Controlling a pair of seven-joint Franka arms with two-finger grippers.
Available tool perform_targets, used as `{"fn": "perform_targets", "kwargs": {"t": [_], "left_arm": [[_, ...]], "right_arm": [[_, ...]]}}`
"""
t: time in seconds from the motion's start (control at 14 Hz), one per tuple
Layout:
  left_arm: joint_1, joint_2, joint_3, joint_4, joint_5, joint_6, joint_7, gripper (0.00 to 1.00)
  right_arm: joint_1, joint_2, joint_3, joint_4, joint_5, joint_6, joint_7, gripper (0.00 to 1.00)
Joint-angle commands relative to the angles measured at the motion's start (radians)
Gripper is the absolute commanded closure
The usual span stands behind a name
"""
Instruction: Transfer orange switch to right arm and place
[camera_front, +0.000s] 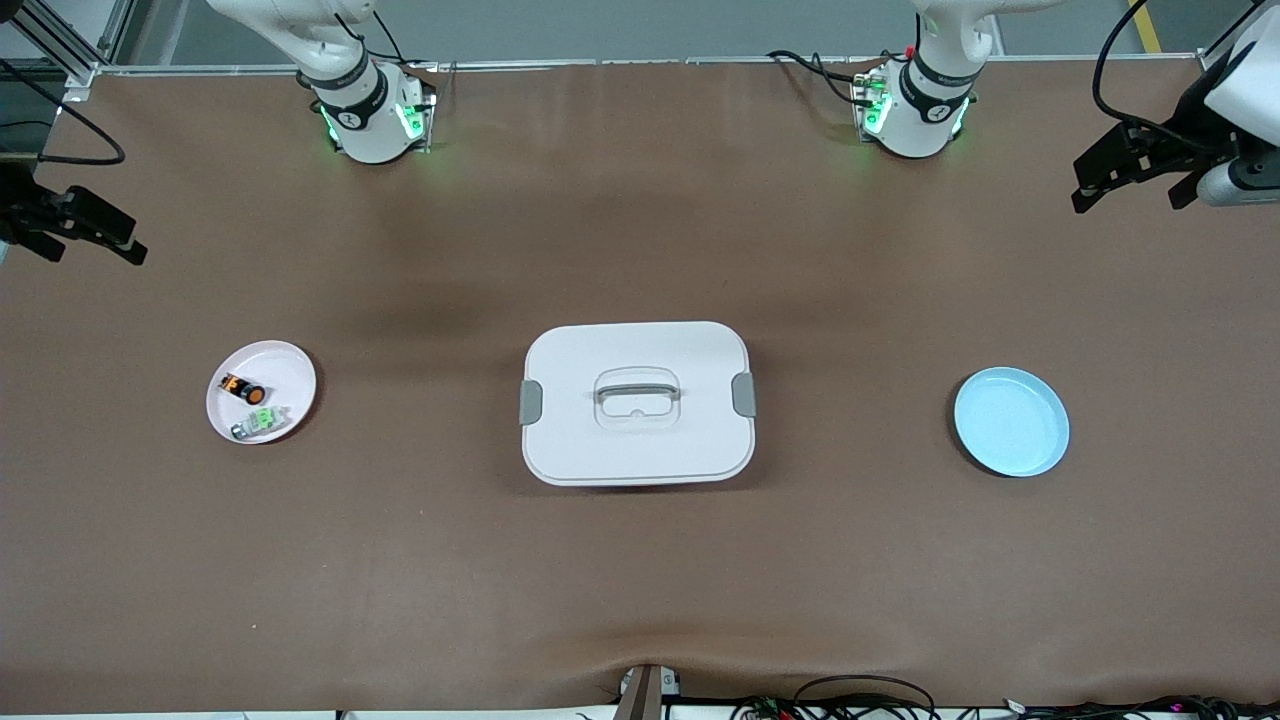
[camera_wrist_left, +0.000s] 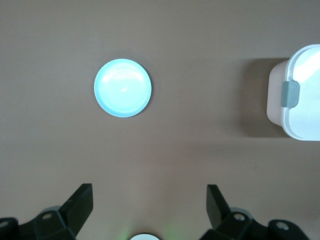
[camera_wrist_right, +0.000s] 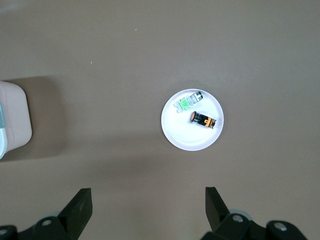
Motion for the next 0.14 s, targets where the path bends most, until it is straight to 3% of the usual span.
{"fn": "perform_targets", "kwargs": {"t": [0.0,0.07], "left_arm": [[0.008,-0.015,0.001,-0.011,0.017,0.010,0.031,0.00],[0.008,-0.016,0.001,-0.011,0.017,0.007,0.037,0.00]], "right_arm": [[-0.006,-0.115,0.007,-0.140,0.012,0.067,0.002,0.00],[-0.005,-0.119,0.008,-0.146,0.012,0.070,0.002,0.00]]}}
